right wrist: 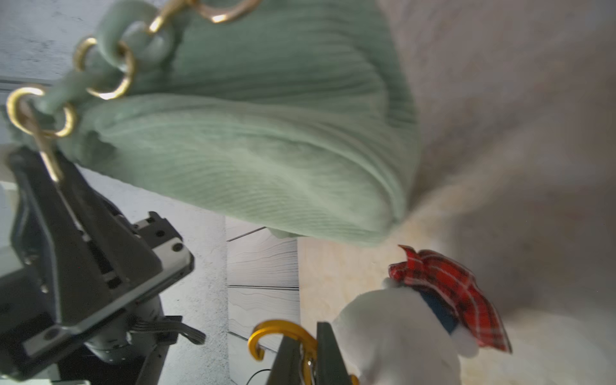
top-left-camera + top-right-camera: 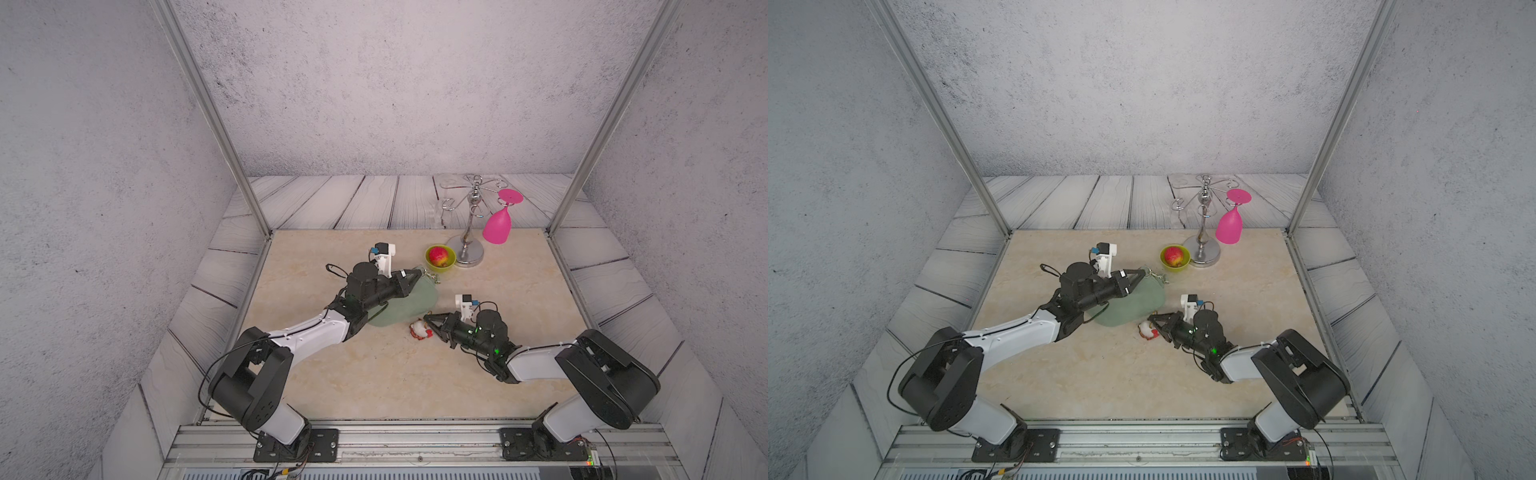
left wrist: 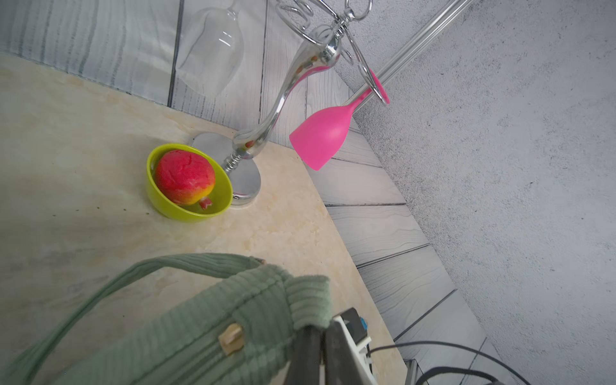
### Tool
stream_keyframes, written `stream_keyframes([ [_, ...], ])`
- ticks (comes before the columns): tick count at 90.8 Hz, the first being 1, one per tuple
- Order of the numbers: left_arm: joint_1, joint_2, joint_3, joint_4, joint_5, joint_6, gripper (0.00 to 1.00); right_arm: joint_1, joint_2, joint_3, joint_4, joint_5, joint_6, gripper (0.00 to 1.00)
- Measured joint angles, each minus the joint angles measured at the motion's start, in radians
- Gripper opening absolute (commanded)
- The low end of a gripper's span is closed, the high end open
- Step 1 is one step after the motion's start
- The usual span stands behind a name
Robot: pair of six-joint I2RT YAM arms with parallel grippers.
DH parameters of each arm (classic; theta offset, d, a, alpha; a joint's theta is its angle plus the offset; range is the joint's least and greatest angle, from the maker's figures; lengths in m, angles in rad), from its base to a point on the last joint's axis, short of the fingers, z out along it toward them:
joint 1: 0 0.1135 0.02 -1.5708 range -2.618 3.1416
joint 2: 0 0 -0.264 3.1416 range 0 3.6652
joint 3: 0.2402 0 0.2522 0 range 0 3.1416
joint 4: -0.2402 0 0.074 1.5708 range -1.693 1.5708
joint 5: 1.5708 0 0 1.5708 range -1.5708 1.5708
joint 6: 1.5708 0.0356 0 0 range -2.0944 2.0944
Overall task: Remove the decoration from the bag
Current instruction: Remove the decoration item from the bag, then place the bag at the center of the board.
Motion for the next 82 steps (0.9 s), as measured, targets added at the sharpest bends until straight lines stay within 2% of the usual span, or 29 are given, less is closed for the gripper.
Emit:
stream_keyframes([
  [11, 0.0, 0.008, 0.0, -0.011, 0.0, 0.002, 0.0, -0.049, -0.096, -0.048, -0.119, -0.007, -0.067, 0.0],
  [24, 0.0, 0.008, -0.023, -0.008, 0.007, 0.003, 0.0, -0.128, -0.25, -0.034, -0.336, 0.026, -0.187, 0.0],
  [34, 0.0, 0.013, -0.047, -0.012, 0.014, -0.002, 0.0, -0.17, -0.325, 0.035, -0.532, 0.074, -0.304, 0.06],
  [42, -0.005, 0.043, -0.049, -0.01, 0.018, -0.006, 0.0, -0.188, -0.328, 0.098, -0.637, 0.1, -0.383, 0.15],
  [56, -0.02, 0.104, -0.049, -0.018, 0.034, -0.011, 0.0, -0.212, -0.268, 0.181, -0.778, 0.125, -0.499, 0.37],
  [63, -0.029, 0.113, -0.048, -0.029, 0.039, -0.012, 0.13, -0.218, -0.232, 0.206, -0.822, 0.129, -0.548, 0.48],
  [76, -0.043, 0.11, -0.033, -0.066, 0.049, -0.008, 0.65, -0.22, -0.207, 0.244, -0.874, 0.138, -0.609, 0.6],
  [81, -0.047, 0.102, -0.027, -0.086, 0.055, -0.006, 0.79, -0.22, -0.203, 0.264, -0.897, 0.143, -0.627, 0.65],
  [82, -0.048, 0.099, -0.025, -0.092, 0.054, -0.006, 0.86, -0.22, -0.203, 0.267, -0.9, 0.143, -0.627, 0.65],
])
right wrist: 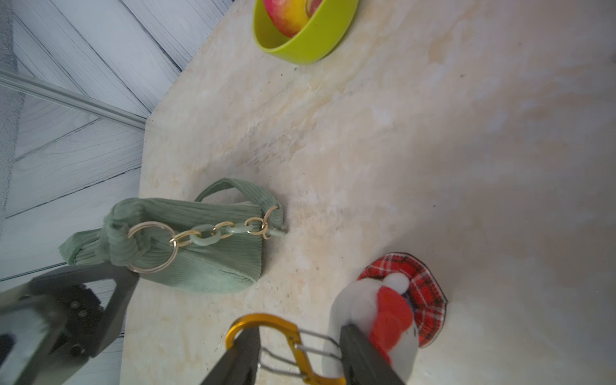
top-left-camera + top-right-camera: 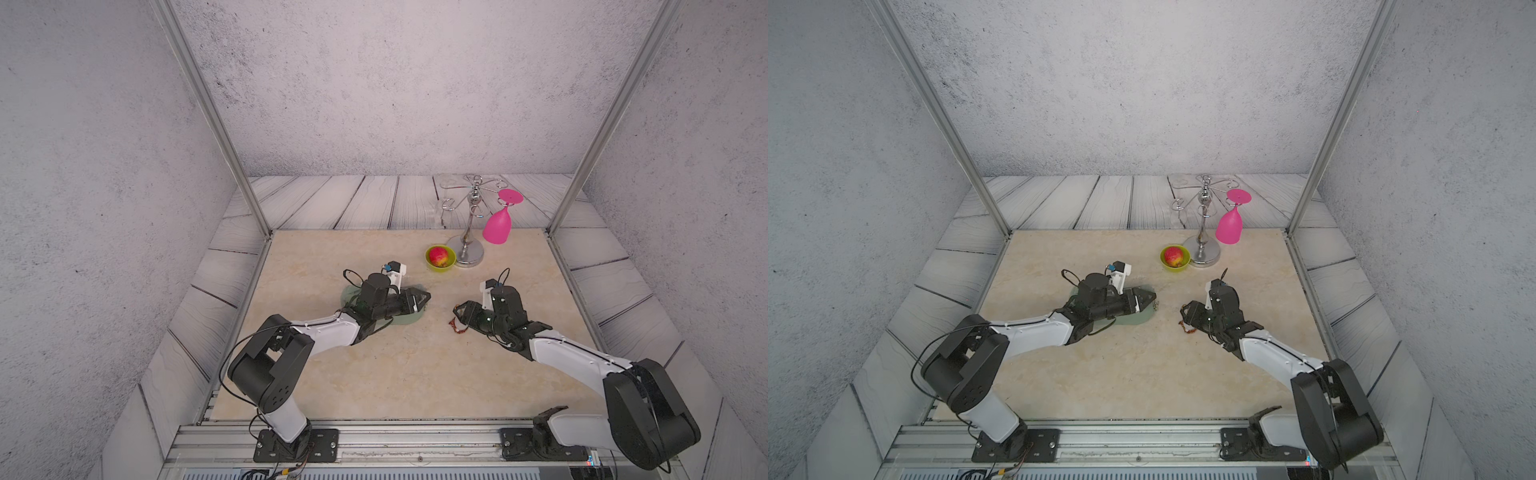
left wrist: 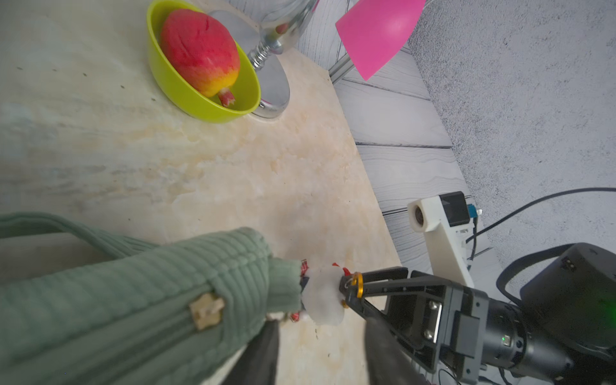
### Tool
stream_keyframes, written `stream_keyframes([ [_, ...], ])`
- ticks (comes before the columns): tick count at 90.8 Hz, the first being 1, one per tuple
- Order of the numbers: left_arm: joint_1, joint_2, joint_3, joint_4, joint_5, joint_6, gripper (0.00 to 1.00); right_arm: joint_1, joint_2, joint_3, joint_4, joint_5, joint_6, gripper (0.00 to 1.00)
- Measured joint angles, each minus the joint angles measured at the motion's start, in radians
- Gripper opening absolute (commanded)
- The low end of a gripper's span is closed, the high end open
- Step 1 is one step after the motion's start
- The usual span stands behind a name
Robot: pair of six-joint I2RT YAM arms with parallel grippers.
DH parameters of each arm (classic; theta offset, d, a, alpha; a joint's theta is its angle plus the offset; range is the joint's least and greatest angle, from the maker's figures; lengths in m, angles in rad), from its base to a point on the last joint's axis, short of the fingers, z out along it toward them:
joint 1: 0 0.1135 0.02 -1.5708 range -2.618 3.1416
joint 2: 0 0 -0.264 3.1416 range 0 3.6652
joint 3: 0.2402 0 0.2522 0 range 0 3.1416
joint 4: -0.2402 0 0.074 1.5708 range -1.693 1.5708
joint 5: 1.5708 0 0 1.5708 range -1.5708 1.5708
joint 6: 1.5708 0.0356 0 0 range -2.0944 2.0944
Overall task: Remove the decoration from the bag
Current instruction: Place the bag at the center of the board, then place the decoration item at the center of the board.
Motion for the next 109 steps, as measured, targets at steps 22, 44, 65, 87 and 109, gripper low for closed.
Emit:
stream_keyframes([
  [22, -0.008, -0.126, 0.025, -0.112, -0.018, 0.008, 0.99, 0.0, -0.005, 0.056, -0.109, 0.0, -0.059, 0.86],
  [44, -0.007, -0.209, 0.139, -0.251, -0.042, 0.032, 0.99, 0.0, -0.039, 0.151, -0.273, 0.006, -0.123, 0.91],
  [65, -0.007, -0.225, 0.151, -0.334, -0.062, 0.066, 0.99, -0.002, -0.032, 0.164, -0.302, 0.005, -0.141, 0.91],
  [87, -0.008, -0.32, 0.11, -0.404, -0.15, 0.121, 0.98, -0.002, -0.05, 0.126, -0.314, 0.023, -0.154, 0.92],
  [109, -0.004, -0.529, 0.11, -0.435, -0.465, 0.285, 0.99, -0.008, -0.227, 0.141, -0.345, 0.208, -0.271, 0.99],
])
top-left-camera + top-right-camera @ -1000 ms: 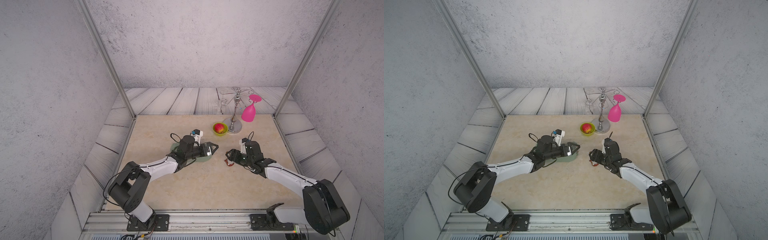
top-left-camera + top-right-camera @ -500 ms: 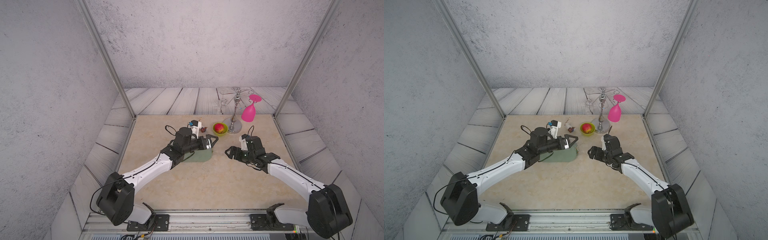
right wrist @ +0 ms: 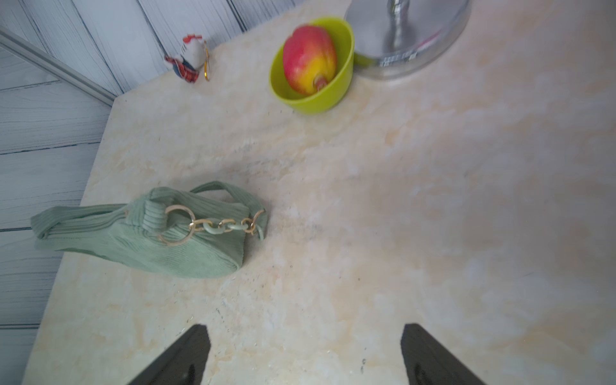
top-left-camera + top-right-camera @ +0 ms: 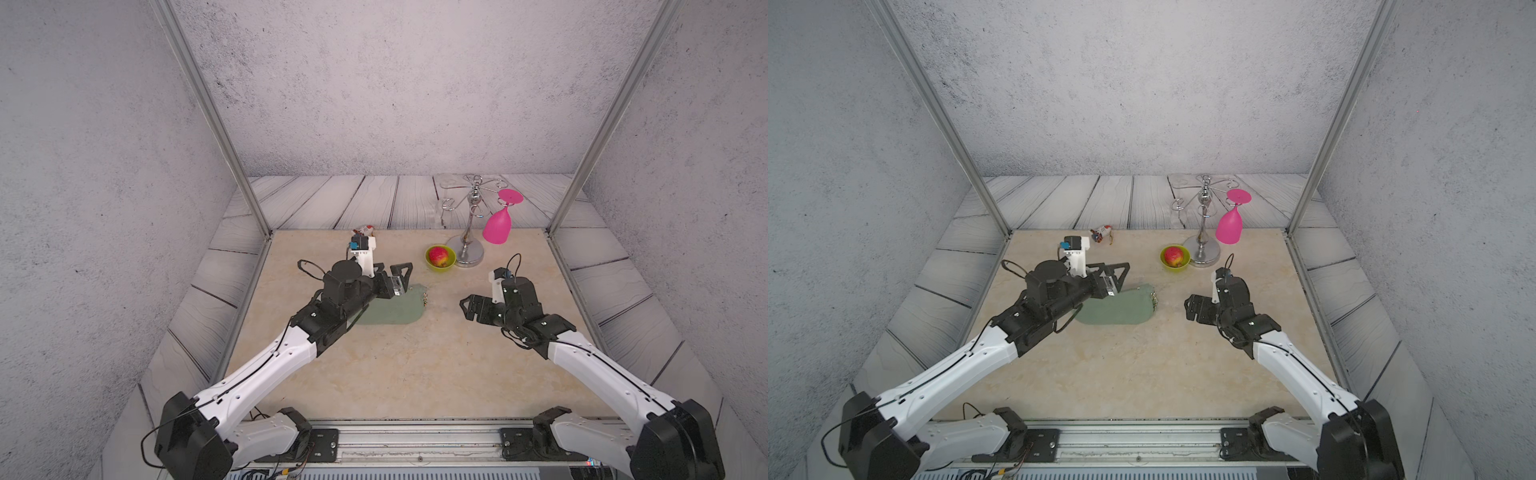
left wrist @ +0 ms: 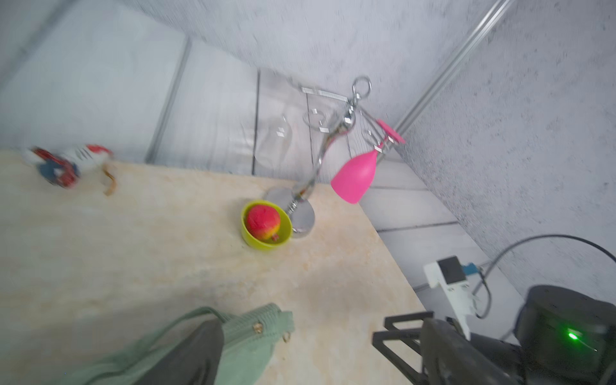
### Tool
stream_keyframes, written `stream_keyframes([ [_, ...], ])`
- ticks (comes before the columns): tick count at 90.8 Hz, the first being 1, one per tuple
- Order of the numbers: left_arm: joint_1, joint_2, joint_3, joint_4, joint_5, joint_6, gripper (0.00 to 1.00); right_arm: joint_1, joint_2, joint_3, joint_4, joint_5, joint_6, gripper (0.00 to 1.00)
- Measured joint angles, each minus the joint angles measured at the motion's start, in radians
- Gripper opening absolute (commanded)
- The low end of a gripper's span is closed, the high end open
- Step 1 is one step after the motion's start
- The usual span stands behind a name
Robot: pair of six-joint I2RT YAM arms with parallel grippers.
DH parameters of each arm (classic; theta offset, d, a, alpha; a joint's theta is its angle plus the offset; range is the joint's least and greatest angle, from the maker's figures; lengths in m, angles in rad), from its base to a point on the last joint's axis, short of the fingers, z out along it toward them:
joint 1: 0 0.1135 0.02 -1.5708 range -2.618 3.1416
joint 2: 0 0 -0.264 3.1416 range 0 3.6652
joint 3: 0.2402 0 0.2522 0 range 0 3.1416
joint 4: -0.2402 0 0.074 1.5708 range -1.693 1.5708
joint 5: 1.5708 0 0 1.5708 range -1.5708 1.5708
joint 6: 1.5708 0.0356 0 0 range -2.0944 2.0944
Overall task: Remove the decoration from the bag
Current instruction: Place the decoration item at the center of the board, then reset both arms
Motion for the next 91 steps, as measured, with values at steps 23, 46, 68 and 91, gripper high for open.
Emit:
stream_keyframes([
  [23, 0.151, -0.084, -0.015, 0.019, -0.299, 0.198, 0.98, -0.105, -0.086, -0.057, 0.181, 0.314, -0.16, 0.99],
  [46, 0.436, -0.153, -0.235, 0.139, -0.411, 0.321, 0.99, -0.255, -0.005, -0.202, 0.412, 0.468, -0.294, 0.99],
  [68, 0.57, -0.063, -0.421, 0.267, -0.426, 0.427, 0.99, -0.301, 0.22, -0.289, 0.715, 0.496, -0.357, 0.99],
  [91, 0.627, 0.171, -0.521, 0.479, -0.282, 0.471, 0.98, -0.313, 0.481, -0.383, 1.017, 0.381, -0.424, 0.99],
])
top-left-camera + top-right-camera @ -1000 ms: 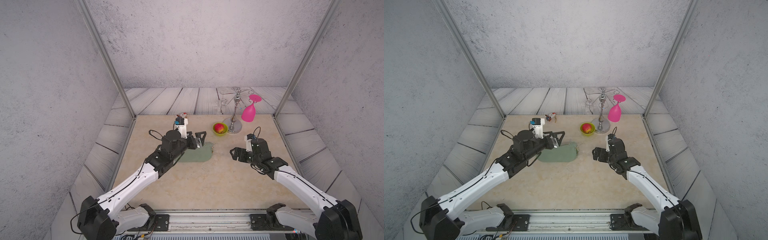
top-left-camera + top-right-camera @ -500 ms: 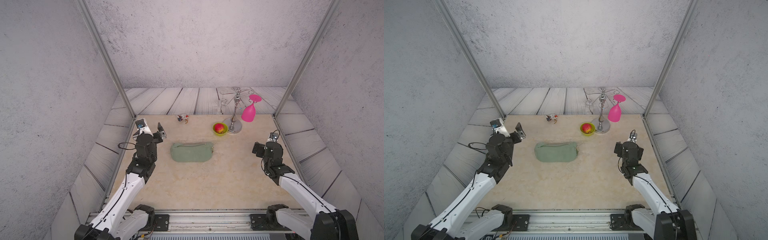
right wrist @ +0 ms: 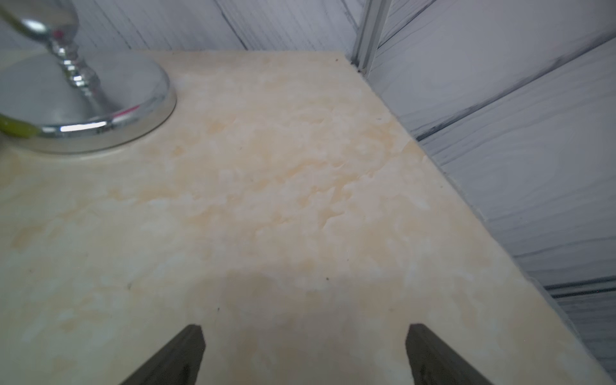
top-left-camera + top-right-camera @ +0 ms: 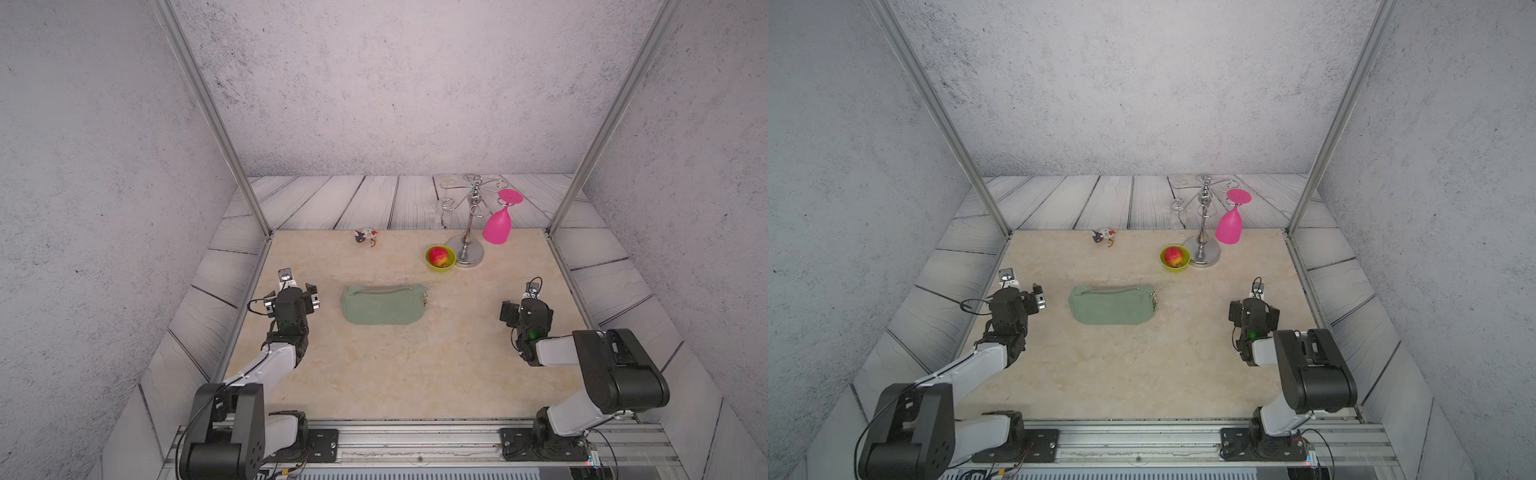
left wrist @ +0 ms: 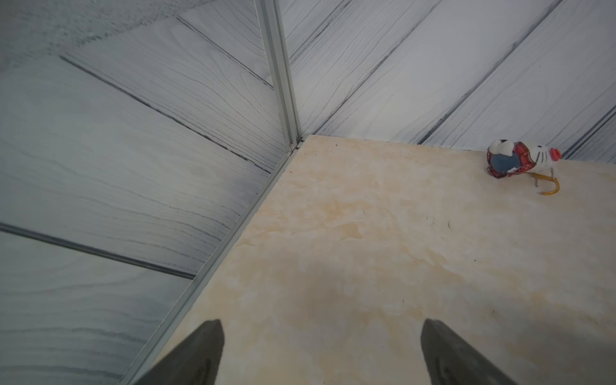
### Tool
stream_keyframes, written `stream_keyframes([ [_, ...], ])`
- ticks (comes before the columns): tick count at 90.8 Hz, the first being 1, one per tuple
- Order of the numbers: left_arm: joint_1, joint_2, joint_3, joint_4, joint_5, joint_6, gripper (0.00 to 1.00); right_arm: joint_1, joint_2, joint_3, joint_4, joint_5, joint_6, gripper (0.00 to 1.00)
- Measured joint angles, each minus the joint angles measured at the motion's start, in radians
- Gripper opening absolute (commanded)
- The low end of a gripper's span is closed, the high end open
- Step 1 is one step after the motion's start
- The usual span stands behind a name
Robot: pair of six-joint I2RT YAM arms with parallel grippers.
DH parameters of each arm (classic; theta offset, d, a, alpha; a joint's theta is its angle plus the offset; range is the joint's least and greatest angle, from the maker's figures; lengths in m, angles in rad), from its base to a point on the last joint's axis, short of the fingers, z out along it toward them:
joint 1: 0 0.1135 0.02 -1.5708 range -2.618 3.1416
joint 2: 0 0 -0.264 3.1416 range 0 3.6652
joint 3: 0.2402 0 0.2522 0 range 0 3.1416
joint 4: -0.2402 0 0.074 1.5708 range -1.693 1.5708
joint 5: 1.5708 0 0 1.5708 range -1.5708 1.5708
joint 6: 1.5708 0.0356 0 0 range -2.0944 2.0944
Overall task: Remove the decoration from the bag
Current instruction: Reset both arms
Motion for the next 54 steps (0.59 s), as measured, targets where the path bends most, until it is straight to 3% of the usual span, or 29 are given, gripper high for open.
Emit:
stream_keyframes([
  [11, 0.01, 0.196, -0.046, 0.187, 0.08, 0.023, 0.99, -0.009, -0.014, 0.029, 0.019, -0.014, 0.001, 0.99],
  [16, 0.014, 0.264, -0.023, 0.161, 0.12, 0.031, 0.98, -0.014, -0.014, 0.044, 0.026, -0.013, 0.002, 0.99],
  [54, 0.028, 0.258, 0.022, 0.18, 0.213, 0.042, 0.98, -0.016, -0.022, 0.057, 0.006, -0.013, 0.003, 0.99],
])
